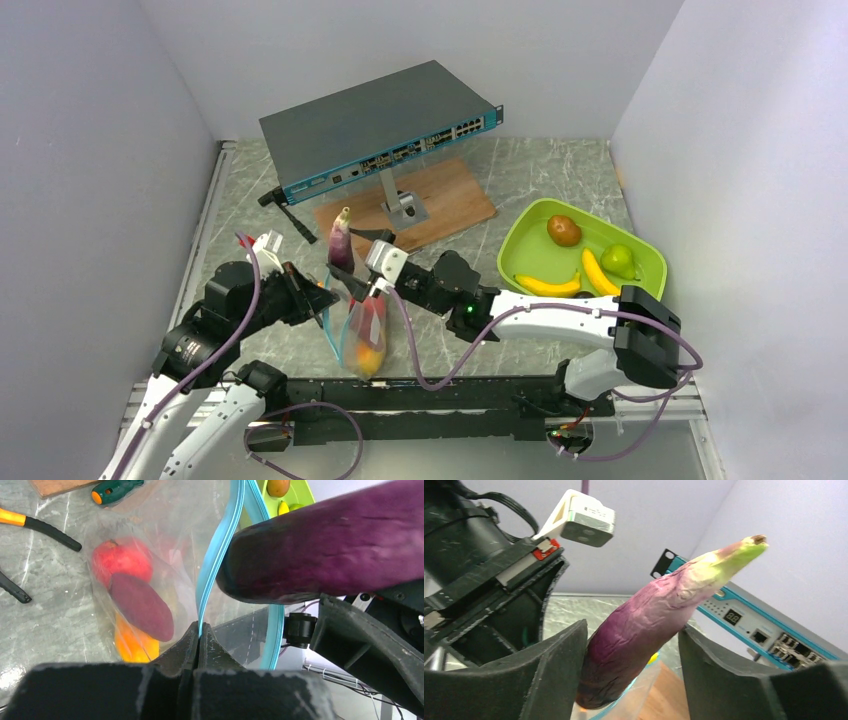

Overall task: Place the food in the zip-top bag and seal the zipper
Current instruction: Place the fake vegetable in the zipper food storage bag.

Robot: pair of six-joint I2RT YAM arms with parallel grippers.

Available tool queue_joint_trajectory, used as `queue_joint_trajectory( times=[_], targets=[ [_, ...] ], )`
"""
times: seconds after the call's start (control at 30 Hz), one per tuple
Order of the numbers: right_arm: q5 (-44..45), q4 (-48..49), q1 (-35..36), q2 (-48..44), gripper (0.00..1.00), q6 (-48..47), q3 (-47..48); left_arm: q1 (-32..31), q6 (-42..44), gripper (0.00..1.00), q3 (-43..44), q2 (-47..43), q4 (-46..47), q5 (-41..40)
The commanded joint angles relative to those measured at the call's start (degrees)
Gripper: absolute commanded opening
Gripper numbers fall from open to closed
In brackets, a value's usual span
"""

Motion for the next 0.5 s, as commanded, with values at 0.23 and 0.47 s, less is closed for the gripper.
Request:
queue_joint_trajectory(
  times=[0.23, 0.47],
  targets=[
    [2.1, 2.7, 0.4, -3.0, 0.81, 0.5, -1.4, -0.1, -0.9, 0.0, 1.5, -0.7, 0.6, 0.6],
    [3.5, 0.2, 0.5, -4.3, 0.8, 1.0, -0.9, -0.1, -0.9, 0.0, 1.7, -0.6, 0.5, 0.6]
  ],
)
